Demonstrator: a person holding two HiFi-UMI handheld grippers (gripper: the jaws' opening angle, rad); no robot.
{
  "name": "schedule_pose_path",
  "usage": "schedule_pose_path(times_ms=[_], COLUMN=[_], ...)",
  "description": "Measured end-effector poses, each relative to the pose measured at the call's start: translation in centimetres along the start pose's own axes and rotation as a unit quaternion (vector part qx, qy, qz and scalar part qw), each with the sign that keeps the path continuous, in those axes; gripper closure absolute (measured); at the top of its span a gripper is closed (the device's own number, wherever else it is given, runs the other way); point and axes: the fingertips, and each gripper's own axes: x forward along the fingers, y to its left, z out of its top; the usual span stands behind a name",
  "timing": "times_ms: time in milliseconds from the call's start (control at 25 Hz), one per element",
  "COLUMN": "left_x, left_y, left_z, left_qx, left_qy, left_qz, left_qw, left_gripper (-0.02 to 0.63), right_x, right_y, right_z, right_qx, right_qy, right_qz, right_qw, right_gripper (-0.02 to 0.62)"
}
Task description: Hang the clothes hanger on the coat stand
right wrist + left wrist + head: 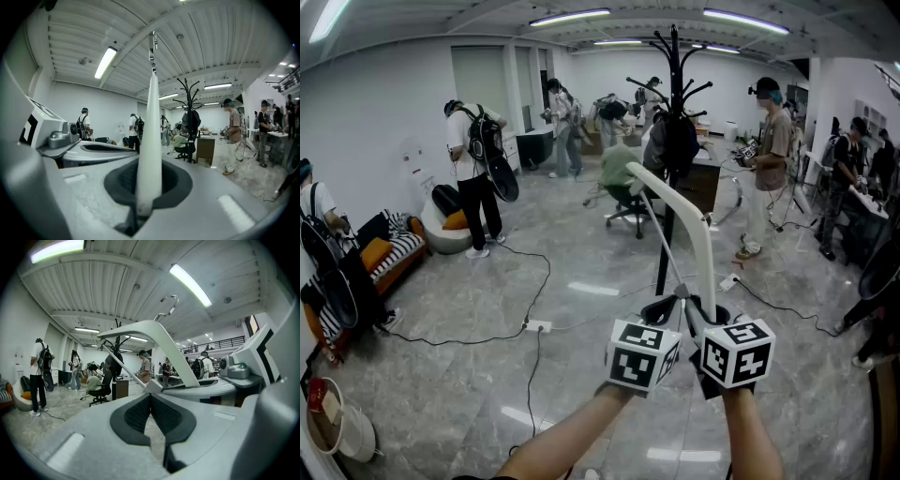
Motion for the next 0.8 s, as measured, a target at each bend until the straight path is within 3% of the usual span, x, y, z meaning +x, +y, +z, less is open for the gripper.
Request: schedule_pose_path(times_ms=[800], left_x=[5.2], left_y=[-3.6], left_z=[0.0], left_qx=[0.01], left_qy=[0.003], left_qz=[0.022], left_qw=[0.9997], left_gripper=[0.601], right_x=[-1.2], right_y=[-6.7], right_z=[-1.8], right_qx=[0.015], right_qy=[0.001], right_qz=[0.028], right_qw=[1.0], right_gripper=[0.577])
